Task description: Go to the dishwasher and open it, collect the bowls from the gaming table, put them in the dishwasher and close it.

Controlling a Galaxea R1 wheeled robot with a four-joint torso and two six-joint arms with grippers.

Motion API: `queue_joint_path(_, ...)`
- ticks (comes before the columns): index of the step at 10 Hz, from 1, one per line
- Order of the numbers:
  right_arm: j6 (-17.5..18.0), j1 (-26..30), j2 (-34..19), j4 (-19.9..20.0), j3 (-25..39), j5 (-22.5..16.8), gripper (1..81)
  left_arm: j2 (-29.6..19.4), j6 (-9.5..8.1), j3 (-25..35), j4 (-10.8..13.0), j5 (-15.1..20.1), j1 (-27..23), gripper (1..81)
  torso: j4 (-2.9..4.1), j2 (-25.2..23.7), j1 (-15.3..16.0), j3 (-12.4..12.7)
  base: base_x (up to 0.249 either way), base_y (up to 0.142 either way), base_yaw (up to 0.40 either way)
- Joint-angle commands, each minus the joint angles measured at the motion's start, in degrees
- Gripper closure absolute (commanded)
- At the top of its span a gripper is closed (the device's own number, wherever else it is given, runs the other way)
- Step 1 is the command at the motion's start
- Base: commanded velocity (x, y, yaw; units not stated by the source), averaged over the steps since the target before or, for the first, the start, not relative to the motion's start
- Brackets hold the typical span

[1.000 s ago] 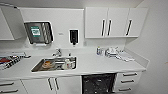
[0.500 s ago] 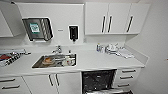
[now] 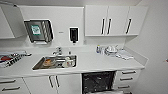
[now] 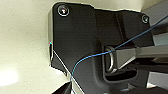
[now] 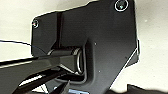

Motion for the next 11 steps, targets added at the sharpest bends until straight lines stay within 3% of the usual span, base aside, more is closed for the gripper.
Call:
queue_joint_path(1, -0.4, 3.2, -1.0, -0.7, 0.5, -3.2, 1.0, 0.5, 0.38, -1.4, 0.7, 2.4, -1.8, 1.0, 0.00, 0.0, 0.0, 6.0, 0.000, 0.000, 0.000)
queue_joint_path(2, -0.3, 3.2, -1.0, -0.7, 0.4, -3.2, 1.0, 0.5, 0.38, -1.4, 0.7, 2.4, -1.8, 1.0, 0.00, 0.0, 0.0, 1.2, 0.000, 0.000, 0.000)
queue_joint_path(3, -0.3, 3.2, -1.0, -0.7, 0.4, -3.2, 1.0, 0.6, 0.38, -1.4, 0.7, 2.4, -1.8, 1.0, 0.00, 5.7, -3.2, 2.7, 0.000, 0.000, 0.000)
queue_joint_path(7, -0.3, 3.1, -0.8, -0.7, 0.4, -3.2, 1.0, 0.7, 0.46, -1.4, 0.8, 2.4, -1.8, 1.0, 0.00, 10.3, -3.2, 4.1, 0.000, 0.000, 0.000)
queue_joint_path(8, -0.3, 3.1, -0.7, -0.7, 0.3, -3.2, 1.0, 0.7, 0.46, -1.4, 0.7, 2.4, -1.8, 1.0, 0.00, 6.8, -2.4, 4.1, 0.000, 0.000, 0.000)
queue_joint_path(9, -0.3, 3.1, -0.6, -0.7, 0.0, -3.2, 1.0, 0.8, 0.46, -1.4, 0.7, 2.4, -1.8, 1.0, 0.00, 8.9, -2.5, 4.1, 0.000, 0.000, 0.000)
queue_joint_path(11, -0.4, 3.0, 0.0, -0.7, -1.0, -3.2, 1.0, 1.1, 0.46, -1.4, 0.7, 2.4, -1.8, 1.0, 0.00, 10.9, -2.6, 7.1, 0.000, 0.000, 0.000)
